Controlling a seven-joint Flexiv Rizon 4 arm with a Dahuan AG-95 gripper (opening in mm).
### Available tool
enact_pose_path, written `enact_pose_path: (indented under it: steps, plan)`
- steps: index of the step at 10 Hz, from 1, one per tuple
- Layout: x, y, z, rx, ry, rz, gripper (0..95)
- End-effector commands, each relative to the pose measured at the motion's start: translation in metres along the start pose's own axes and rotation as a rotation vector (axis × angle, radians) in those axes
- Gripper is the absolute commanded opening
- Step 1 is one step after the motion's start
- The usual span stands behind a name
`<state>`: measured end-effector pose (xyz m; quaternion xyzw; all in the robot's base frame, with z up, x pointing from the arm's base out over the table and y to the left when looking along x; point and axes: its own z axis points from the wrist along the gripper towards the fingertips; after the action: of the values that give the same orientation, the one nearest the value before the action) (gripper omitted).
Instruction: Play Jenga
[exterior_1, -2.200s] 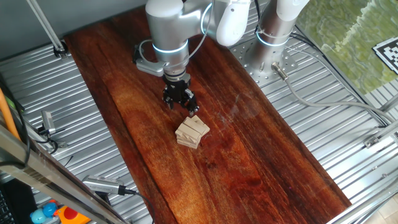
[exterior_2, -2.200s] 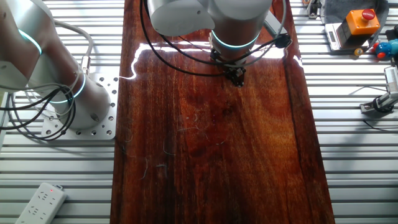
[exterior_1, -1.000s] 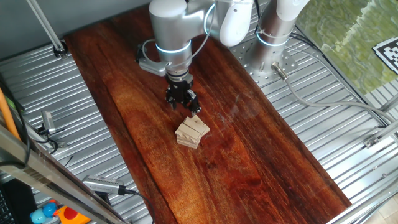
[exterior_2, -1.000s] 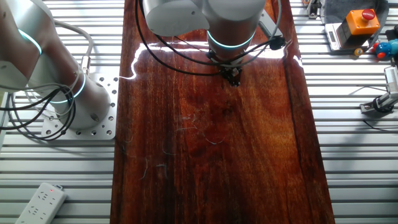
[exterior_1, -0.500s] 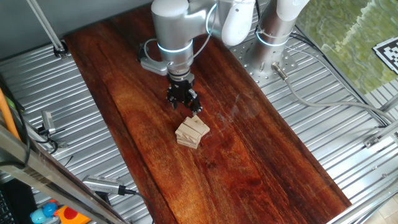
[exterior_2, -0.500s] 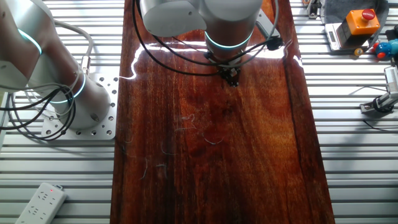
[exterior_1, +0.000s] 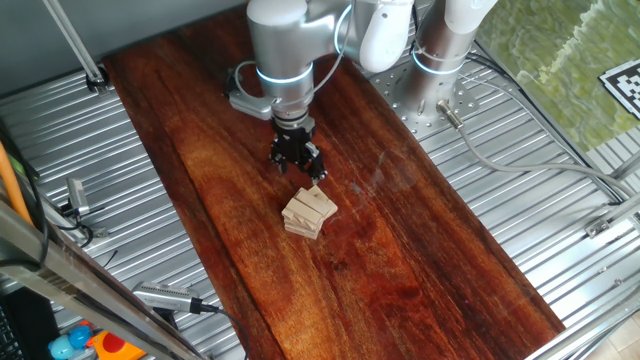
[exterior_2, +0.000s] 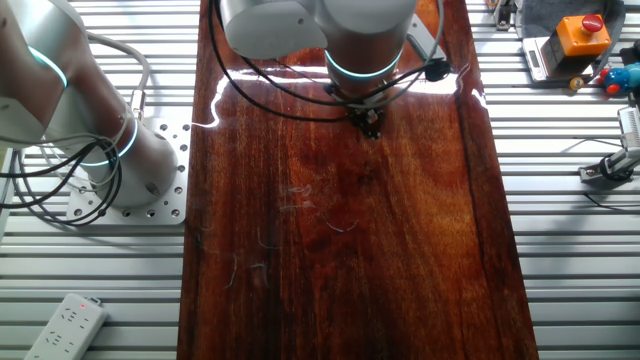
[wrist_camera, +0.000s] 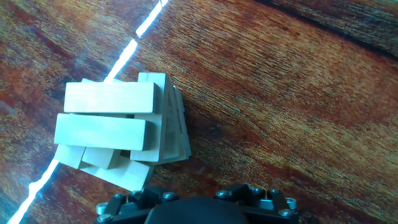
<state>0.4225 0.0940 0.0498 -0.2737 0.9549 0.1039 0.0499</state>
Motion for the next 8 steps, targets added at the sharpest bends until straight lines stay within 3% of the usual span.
enact_pose_path:
  steps: [1,2,8]
  plan:
    - [0.0009,0.0008,0.0010,0.004,-0.002,0.000,76.0]
    - [0.0013,0.0015,0.0013,0.005,-0.002,0.002,95.0]
    - [0.0050,0.0061,0.0028,0.009,-0.003,0.011,95.0]
